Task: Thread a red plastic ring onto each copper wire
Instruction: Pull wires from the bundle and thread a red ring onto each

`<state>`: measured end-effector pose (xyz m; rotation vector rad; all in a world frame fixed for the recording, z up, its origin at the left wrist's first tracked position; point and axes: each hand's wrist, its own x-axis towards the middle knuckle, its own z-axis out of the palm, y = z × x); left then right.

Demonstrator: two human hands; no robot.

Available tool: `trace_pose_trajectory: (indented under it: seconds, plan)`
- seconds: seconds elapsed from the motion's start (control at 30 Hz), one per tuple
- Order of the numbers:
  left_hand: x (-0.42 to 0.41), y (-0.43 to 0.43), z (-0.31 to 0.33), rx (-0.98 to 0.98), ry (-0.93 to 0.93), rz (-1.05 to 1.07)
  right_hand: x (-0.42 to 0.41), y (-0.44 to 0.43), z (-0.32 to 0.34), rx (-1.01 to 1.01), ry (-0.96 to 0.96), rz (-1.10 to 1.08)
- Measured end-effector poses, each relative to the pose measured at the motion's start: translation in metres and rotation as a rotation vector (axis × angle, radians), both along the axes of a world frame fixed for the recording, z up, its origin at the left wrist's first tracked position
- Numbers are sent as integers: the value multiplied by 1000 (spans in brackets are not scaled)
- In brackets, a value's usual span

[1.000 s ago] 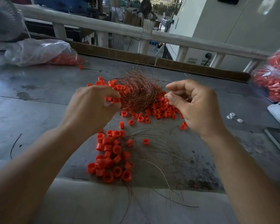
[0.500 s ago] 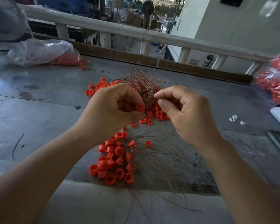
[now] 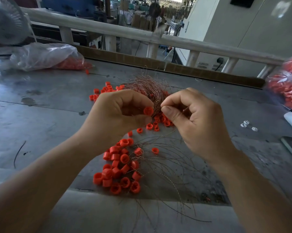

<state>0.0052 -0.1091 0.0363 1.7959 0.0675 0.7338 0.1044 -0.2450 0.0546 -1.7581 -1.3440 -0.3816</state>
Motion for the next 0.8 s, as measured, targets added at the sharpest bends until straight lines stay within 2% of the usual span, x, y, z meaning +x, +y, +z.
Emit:
trace_pose_trajectory:
  seconds: [0.27, 0.47, 0.8]
  plan:
    - [-2, -1, 1, -55, -40, -67, -5, 4, -5, -63, -16, -6]
    - [-2, 3, 0, -222, -33, -172, -4, 1, -3, -73, 7, -29]
    - [-4, 4, 1, -203, -12, -205, -1, -2, 0, -71, 19, -28]
